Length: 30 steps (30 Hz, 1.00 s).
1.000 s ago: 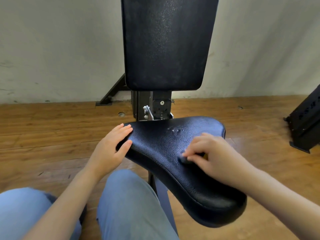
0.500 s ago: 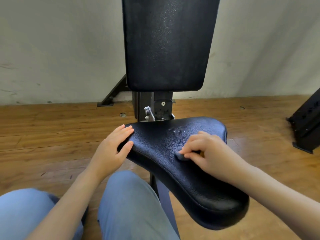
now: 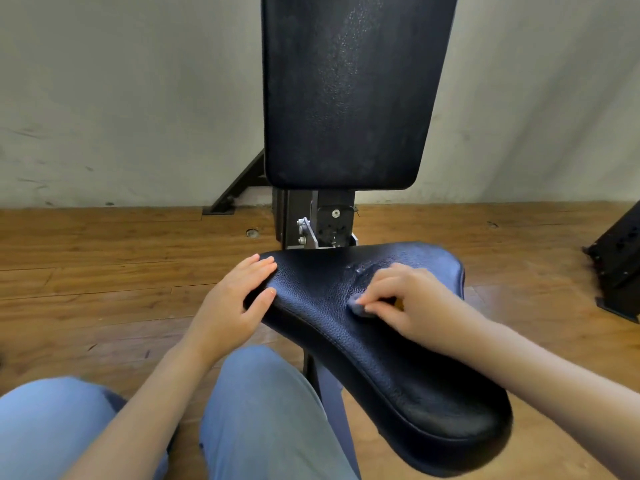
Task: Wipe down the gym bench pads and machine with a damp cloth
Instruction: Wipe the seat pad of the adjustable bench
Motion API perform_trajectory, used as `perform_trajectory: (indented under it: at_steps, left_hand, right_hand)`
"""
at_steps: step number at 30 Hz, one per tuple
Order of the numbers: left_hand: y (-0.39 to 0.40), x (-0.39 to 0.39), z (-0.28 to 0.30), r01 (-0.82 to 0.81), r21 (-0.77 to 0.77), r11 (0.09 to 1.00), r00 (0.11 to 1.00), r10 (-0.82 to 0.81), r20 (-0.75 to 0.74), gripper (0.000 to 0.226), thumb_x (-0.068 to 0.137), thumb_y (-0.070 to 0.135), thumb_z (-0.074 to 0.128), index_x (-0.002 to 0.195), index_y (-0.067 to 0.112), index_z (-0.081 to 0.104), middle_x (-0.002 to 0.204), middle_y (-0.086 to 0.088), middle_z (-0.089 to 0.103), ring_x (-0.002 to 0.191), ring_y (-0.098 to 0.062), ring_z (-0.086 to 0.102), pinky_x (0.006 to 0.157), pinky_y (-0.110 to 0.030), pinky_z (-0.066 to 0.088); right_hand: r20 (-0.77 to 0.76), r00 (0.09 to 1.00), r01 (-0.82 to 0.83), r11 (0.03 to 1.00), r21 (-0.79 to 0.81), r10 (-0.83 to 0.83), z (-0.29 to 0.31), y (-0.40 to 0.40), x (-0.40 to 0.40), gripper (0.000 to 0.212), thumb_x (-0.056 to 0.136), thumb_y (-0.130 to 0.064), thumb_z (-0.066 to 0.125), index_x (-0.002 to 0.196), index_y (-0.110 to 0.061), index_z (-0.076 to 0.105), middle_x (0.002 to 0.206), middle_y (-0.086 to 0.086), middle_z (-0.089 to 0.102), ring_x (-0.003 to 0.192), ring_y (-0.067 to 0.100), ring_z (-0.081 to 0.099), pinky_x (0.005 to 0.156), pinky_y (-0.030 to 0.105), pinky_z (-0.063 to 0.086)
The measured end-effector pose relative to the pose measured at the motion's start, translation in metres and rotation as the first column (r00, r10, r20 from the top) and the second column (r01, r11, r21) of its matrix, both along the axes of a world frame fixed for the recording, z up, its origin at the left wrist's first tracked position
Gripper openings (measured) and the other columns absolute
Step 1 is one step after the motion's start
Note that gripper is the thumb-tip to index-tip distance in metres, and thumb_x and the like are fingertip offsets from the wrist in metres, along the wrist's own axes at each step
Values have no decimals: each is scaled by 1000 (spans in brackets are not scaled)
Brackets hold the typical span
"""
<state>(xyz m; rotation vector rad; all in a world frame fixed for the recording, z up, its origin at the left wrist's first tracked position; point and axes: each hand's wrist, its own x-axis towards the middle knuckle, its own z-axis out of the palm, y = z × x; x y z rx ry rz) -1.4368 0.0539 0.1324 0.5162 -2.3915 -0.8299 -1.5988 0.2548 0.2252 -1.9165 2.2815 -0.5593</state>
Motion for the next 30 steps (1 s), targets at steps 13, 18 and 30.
perform_trajectory:
  at_steps: [13,18,30]
  left_hand:
    - [0,-1,0,1,-3,1000,1000,-1,13,55,88,38,41,139,19,46,139,18,39,137,6,21,106,-11,15]
    - [0,0,-1,0,-1,1000,1000,0,3,54,88,37,41,138,20,47,138,20,39,136,7,21,107,-12,16]
    - [-2,-1,-1,2,-1,1000,1000,-2,-1,55,87,40,41,138,20,47,137,20,39,136,8,21,104,-5,13]
  right_hand:
    - [-39,998,39,999,-10,-39,-8,-37,-13,12,82,-9,66,88,-13,76,90,-2,70,84,9,54,76,3,29]
    - [-15,975,220,972,78,-220,-6,-46,-62,11,83,-10,66,90,-10,75,94,2,71,93,16,61,76,11,34]
    - [61,995,-81,996,45,78,-4,-22,-24,11,81,-11,63,86,-12,73,86,-10,61,85,4,54,80,3,32]
